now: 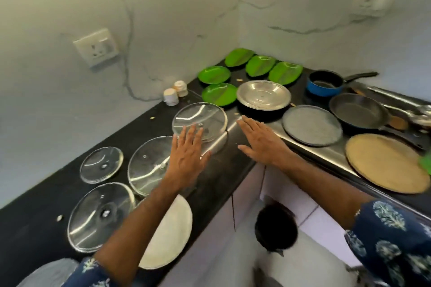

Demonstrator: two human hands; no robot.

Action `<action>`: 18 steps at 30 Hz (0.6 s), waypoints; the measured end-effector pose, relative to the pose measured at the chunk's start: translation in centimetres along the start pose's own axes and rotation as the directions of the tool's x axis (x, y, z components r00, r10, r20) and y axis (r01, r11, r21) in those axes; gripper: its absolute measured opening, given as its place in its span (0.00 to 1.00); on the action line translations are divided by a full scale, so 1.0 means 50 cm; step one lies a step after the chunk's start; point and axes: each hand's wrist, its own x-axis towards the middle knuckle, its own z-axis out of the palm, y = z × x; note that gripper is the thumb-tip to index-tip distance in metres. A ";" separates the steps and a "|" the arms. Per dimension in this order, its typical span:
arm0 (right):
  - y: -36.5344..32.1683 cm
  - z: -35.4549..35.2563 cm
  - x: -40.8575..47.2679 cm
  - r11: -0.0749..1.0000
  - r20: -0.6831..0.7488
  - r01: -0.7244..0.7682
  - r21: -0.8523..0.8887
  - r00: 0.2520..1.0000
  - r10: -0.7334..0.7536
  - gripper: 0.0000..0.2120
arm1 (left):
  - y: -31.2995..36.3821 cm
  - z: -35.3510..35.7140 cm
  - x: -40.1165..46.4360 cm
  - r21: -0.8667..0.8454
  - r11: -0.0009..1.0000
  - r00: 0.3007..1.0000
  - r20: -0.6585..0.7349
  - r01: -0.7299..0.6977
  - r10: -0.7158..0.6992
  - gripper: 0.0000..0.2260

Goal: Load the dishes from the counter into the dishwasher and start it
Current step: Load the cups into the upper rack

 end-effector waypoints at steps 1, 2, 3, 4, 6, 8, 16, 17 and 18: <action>-0.010 0.006 0.047 1.000 0.009 0.028 0.003 1.000 -0.028 0.37 | -0.031 -0.005 0.014 -0.009 0.999 0.999 0.003 0.032 -0.032 0.33; -0.017 0.014 0.087 0.998 0.017 0.057 0.006 0.998 -0.057 0.37 | -0.058 -0.009 0.027 -0.022 0.998 0.998 0.008 0.057 -0.057 0.33; -0.024 0.024 0.134 0.997 0.027 0.081 0.016 0.996 -0.082 0.37 | -0.087 -0.011 0.045 -0.032 0.996 0.997 0.011 0.083 -0.082 0.32; -0.030 0.033 0.179 0.995 0.033 0.097 0.035 0.995 -0.098 0.36 | -0.114 -0.016 0.064 -0.046 0.993 0.994 0.011 0.107 -0.107 0.32; -0.039 0.045 0.271 0.990 0.029 0.101 0.096 0.994 -0.105 0.35 | -0.163 -0.030 0.109 -0.058 0.989 0.990 0.005 0.139 -0.139 0.32; -0.037 0.057 0.359 0.984 0.008 0.109 0.144 0.994 -0.111 0.34 | -0.203 -0.038 0.162 -0.035 0.989 0.990 0.002 0.144 -0.144 0.31; 0.030 0.167 0.730 0.962 0.022 0.096 0.254 0.994 -0.105 0.29 | -0.319 0.014 0.449 0.027 0.986 0.981 0.092 0.167 -0.169 0.26; 0.038 0.185 0.765 0.964 0.031 0.093 0.251 0.994 -0.104 0.28 | -0.326 0.028 0.477 0.030 0.986 0.981 0.102 0.161 -0.163 0.25; 0.047 0.203 0.803 0.963 0.039 0.089 0.255 0.994 -0.102 0.28 | -0.332 0.043 0.510 0.032 0.987 0.980 0.112 0.160 -0.162 0.25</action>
